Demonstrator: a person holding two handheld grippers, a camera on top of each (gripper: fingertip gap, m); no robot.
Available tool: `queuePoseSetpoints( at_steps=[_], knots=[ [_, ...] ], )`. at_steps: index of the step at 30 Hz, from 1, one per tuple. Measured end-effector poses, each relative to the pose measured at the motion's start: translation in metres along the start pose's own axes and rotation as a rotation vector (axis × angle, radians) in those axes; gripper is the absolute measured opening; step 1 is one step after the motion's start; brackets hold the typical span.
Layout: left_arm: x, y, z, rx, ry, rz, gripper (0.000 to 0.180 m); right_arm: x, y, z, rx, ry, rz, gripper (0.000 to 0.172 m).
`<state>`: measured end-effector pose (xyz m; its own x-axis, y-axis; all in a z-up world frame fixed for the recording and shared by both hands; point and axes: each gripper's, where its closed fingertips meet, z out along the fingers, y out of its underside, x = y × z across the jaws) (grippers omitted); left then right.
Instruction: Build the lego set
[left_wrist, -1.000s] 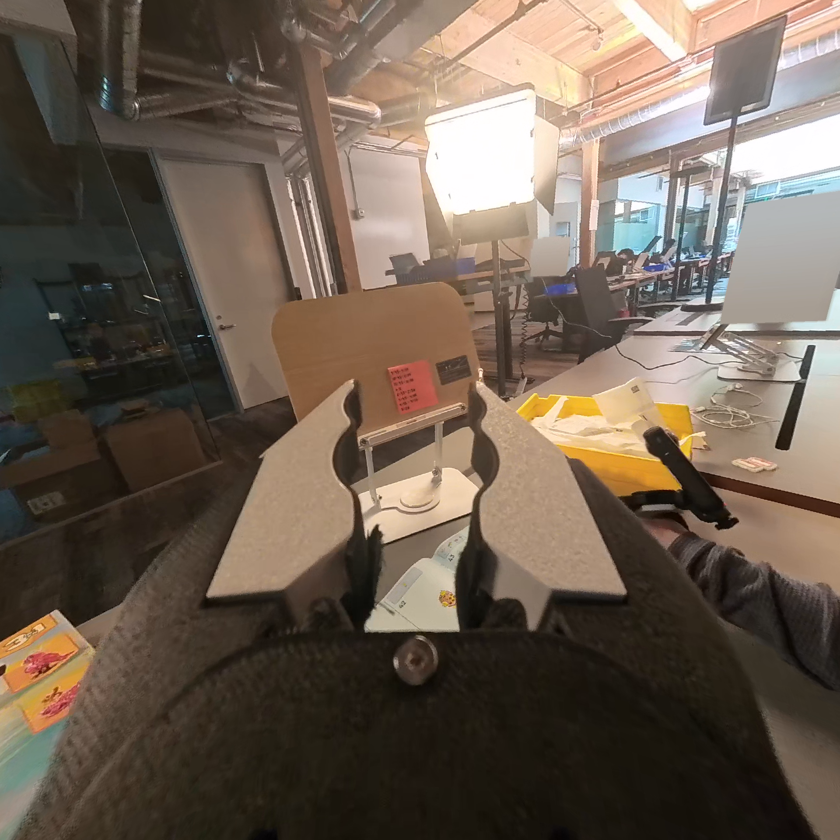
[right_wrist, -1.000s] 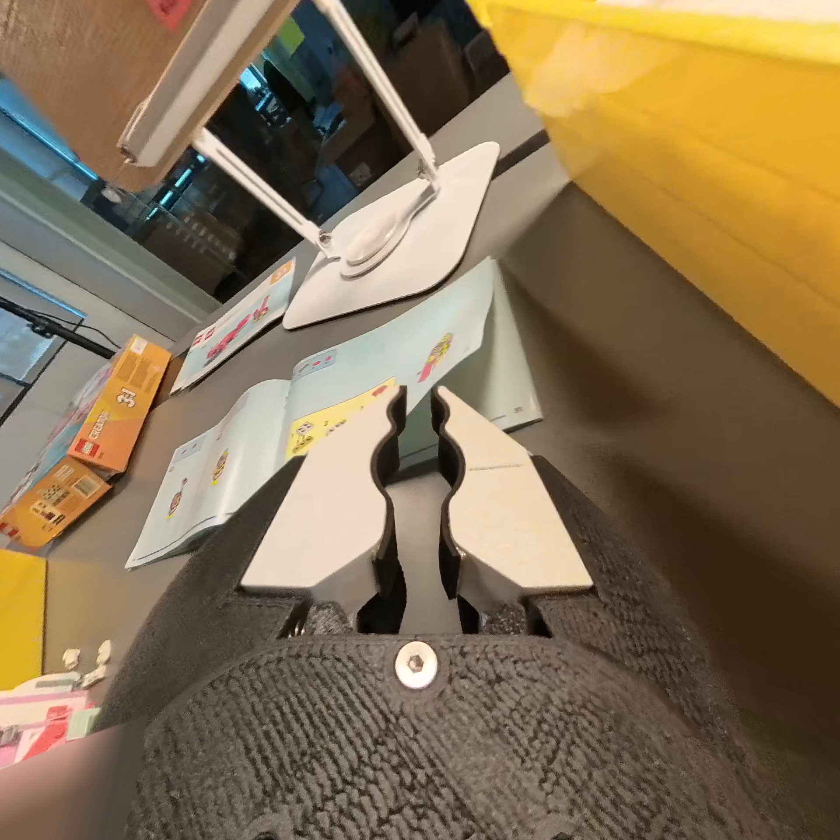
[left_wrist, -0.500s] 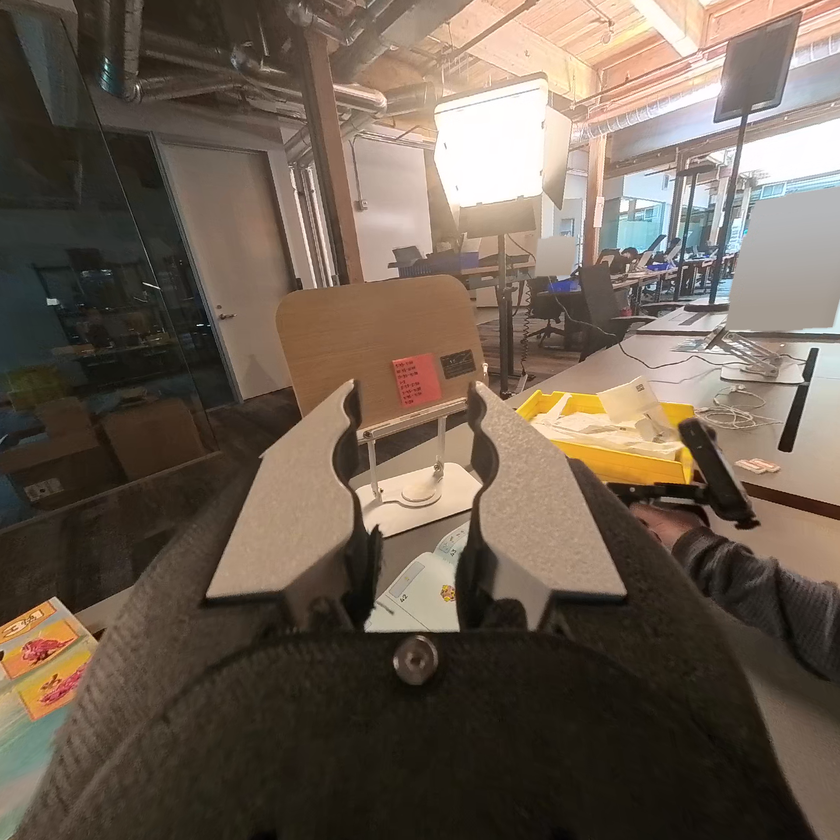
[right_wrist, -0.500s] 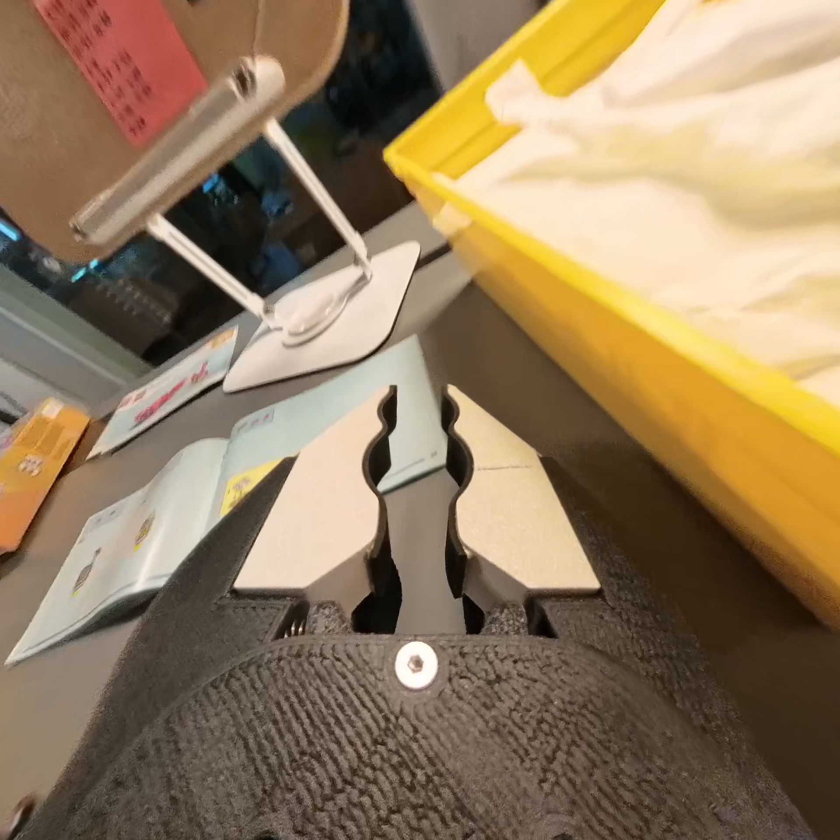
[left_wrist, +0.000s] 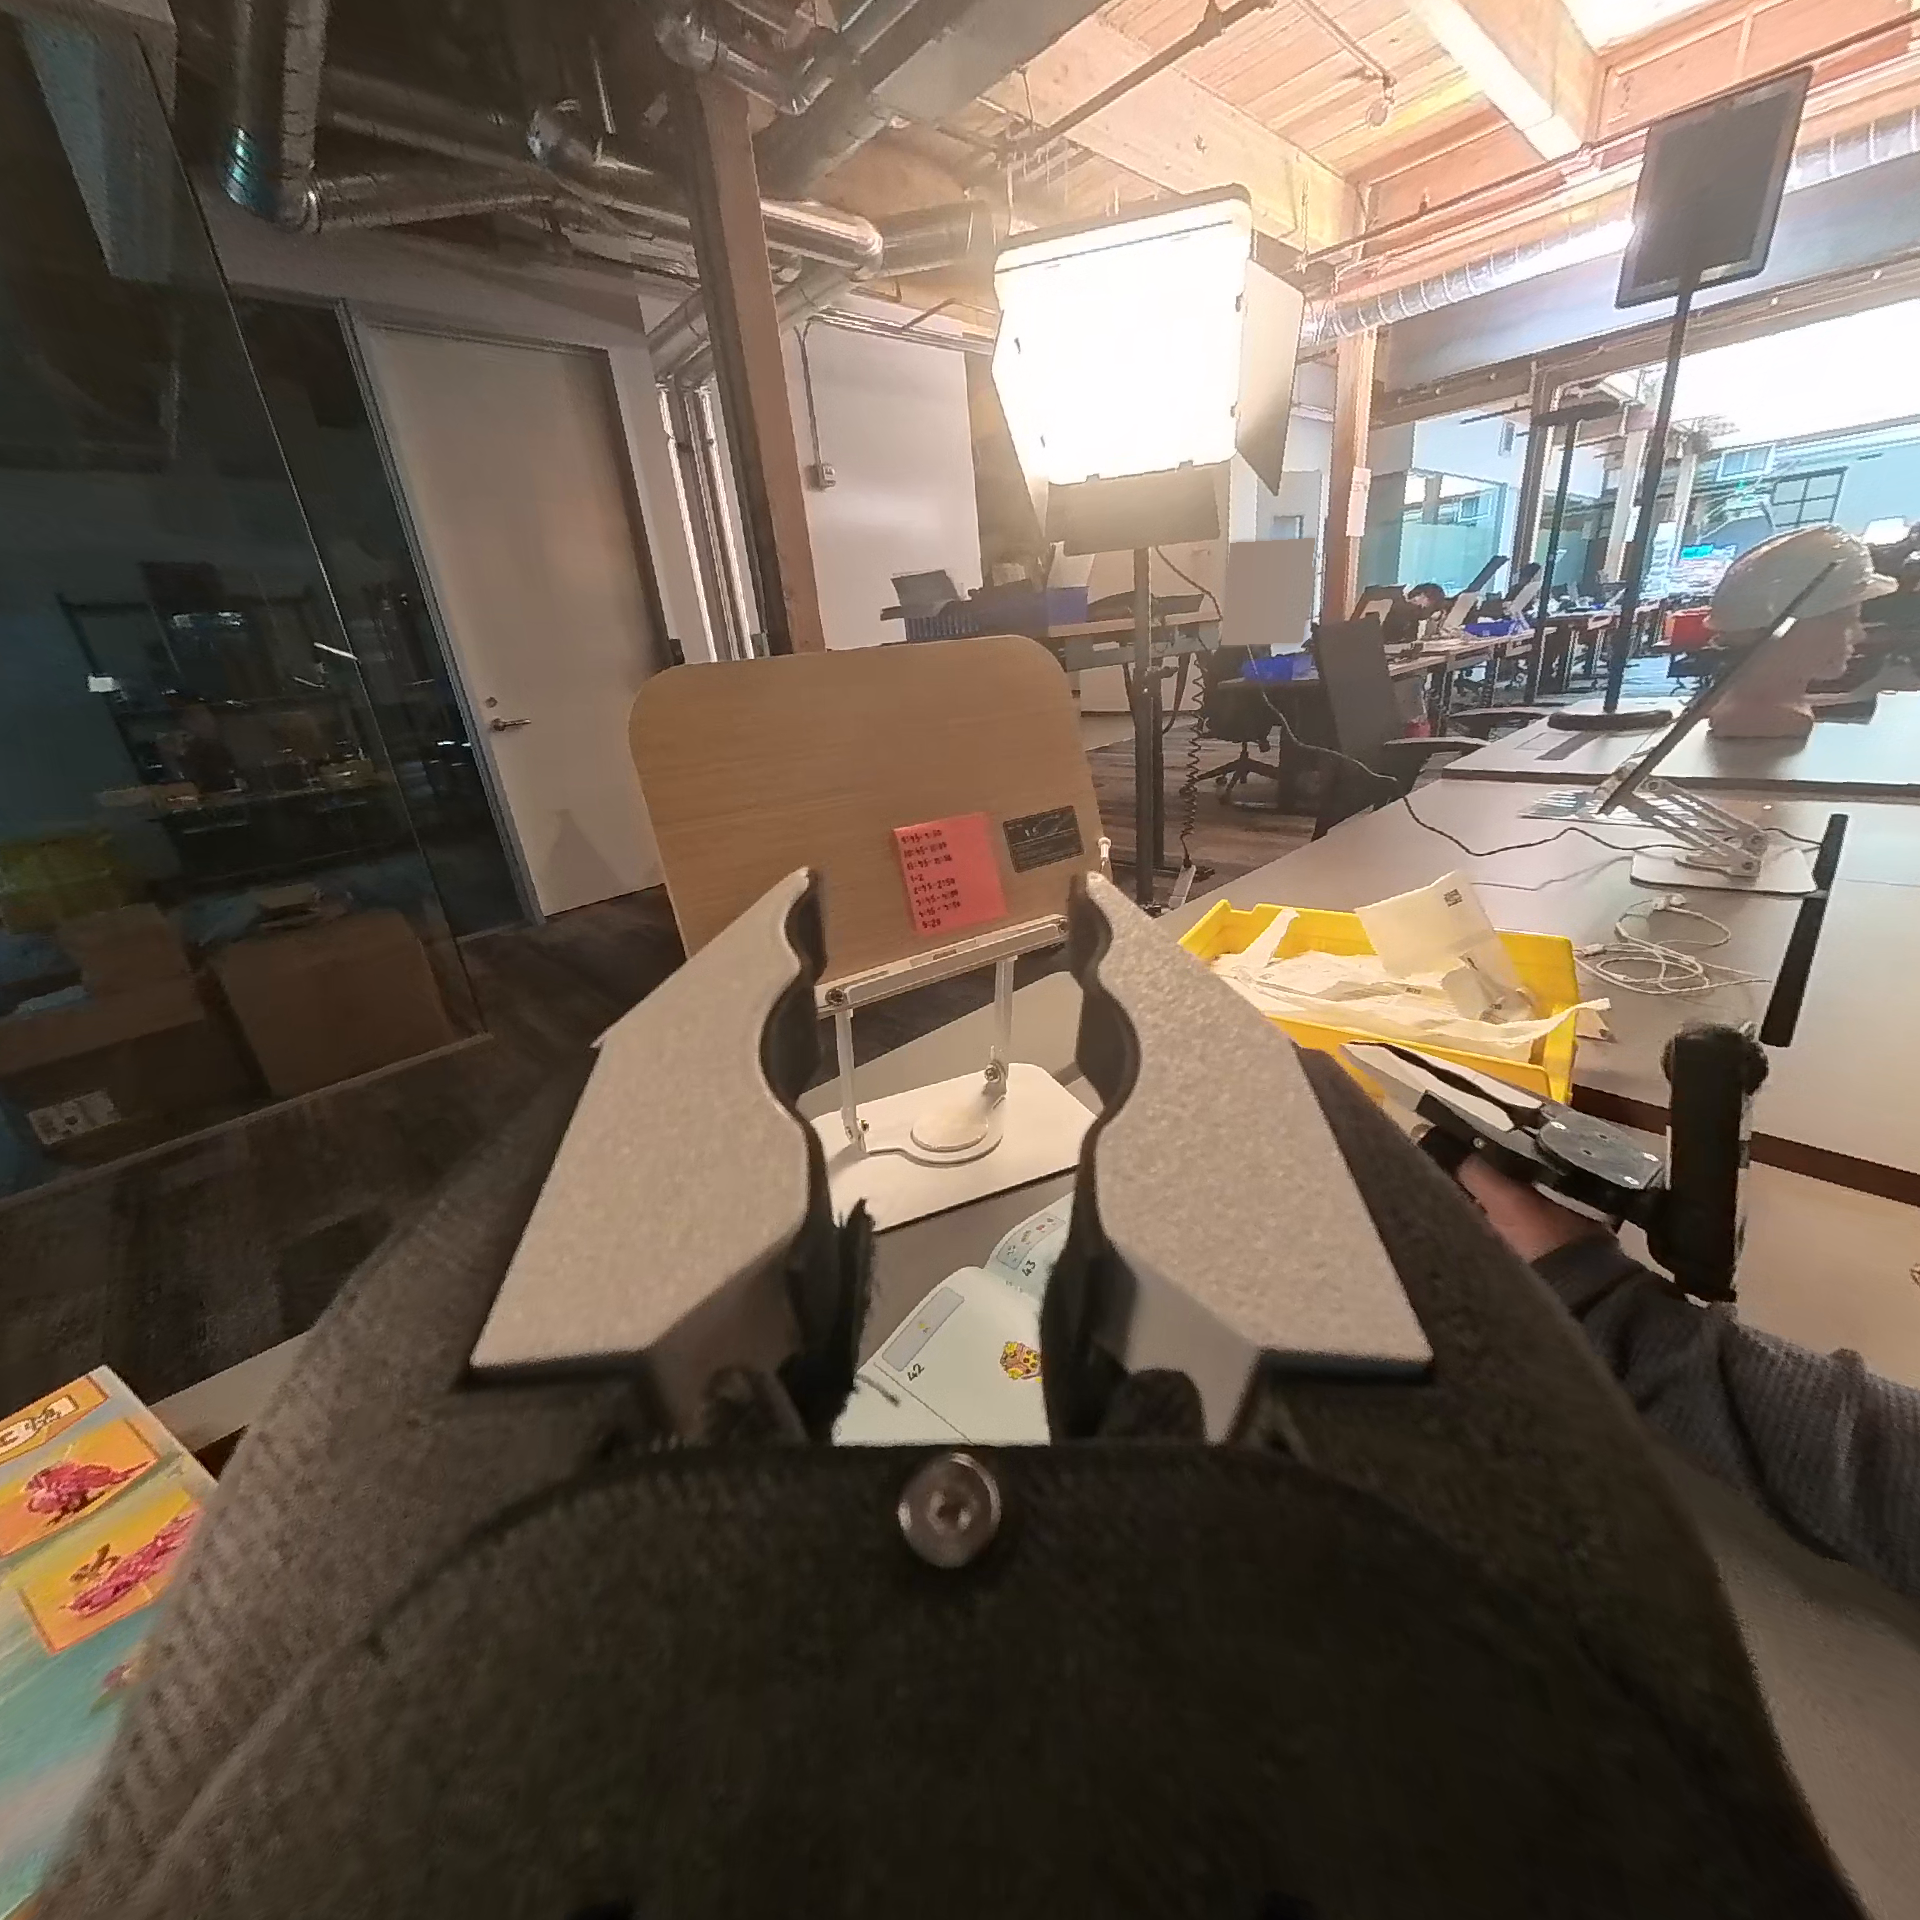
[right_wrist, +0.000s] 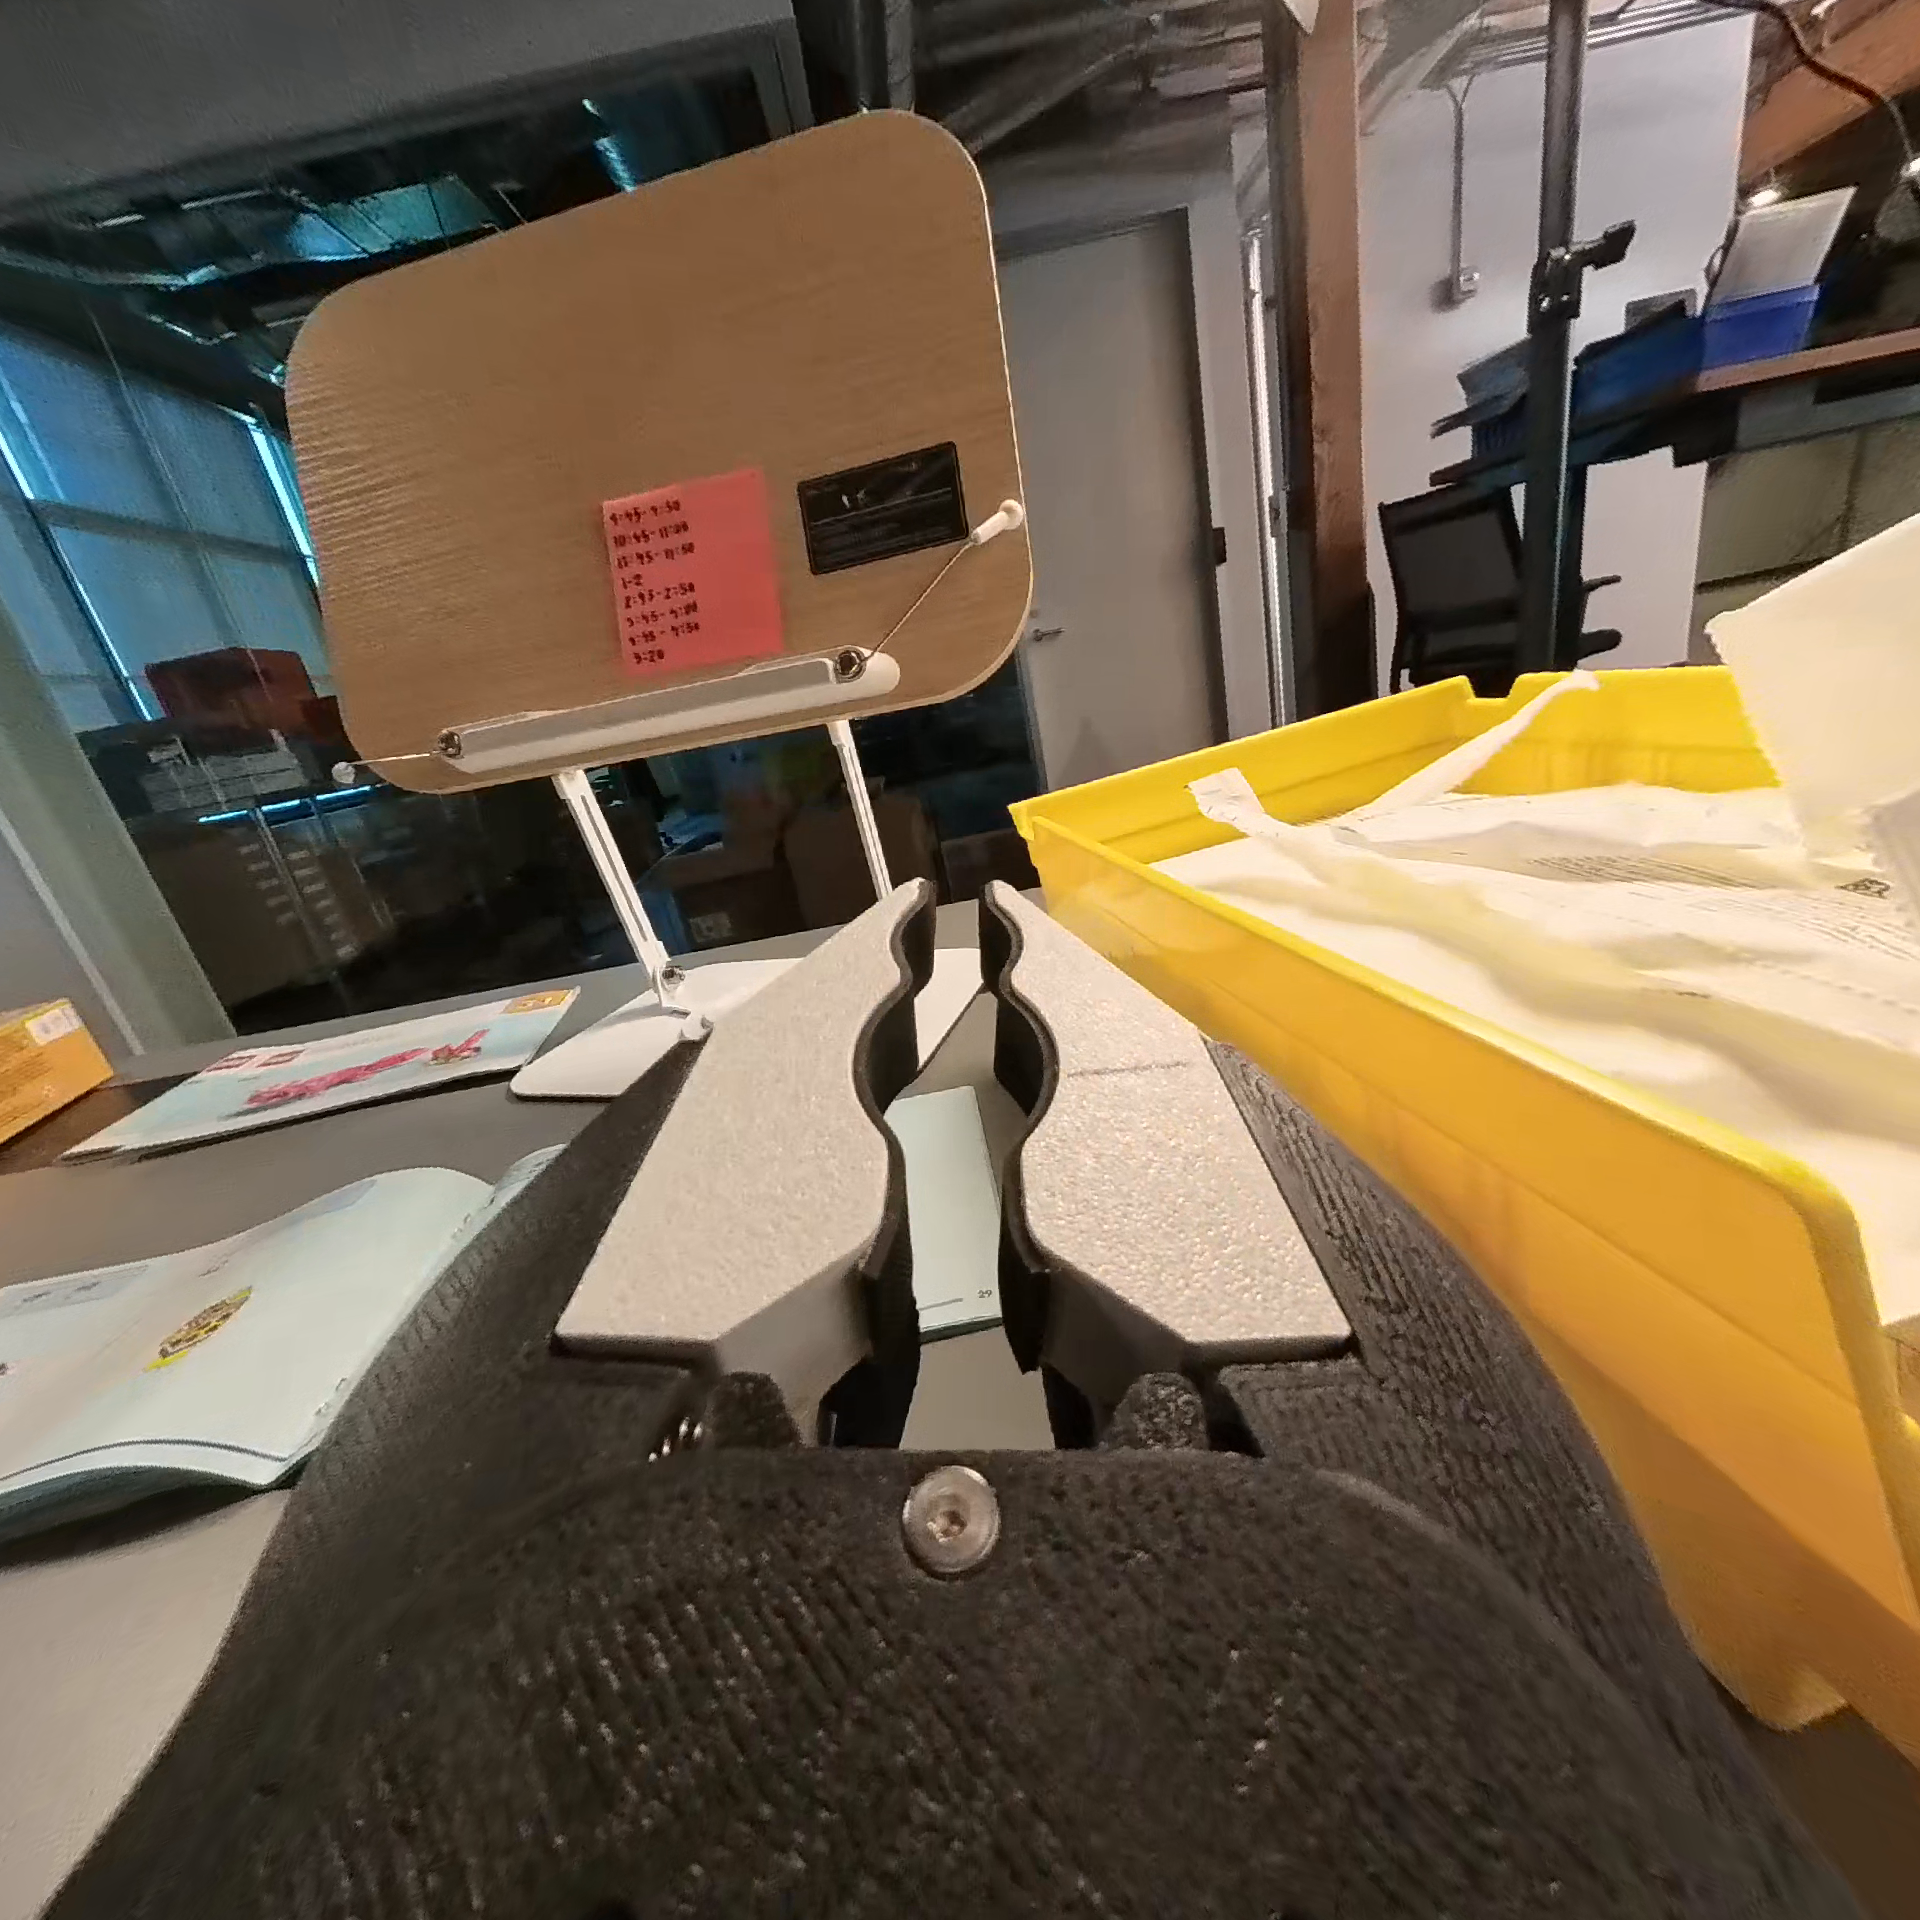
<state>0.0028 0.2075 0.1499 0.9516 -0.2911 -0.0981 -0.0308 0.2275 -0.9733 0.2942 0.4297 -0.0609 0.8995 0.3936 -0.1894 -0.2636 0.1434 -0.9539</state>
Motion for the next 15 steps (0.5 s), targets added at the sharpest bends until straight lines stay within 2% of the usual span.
queuePoseSetpoints(
  at_steps=[15],
  knots=[
    [-0.0008, 0.0016, 0.0011, -0.003, 0.002, -0.004, 0.045, 0.0017, 0.0007, 0.001, -0.002, -0.01, 0.033, 0.006]
  ],
)
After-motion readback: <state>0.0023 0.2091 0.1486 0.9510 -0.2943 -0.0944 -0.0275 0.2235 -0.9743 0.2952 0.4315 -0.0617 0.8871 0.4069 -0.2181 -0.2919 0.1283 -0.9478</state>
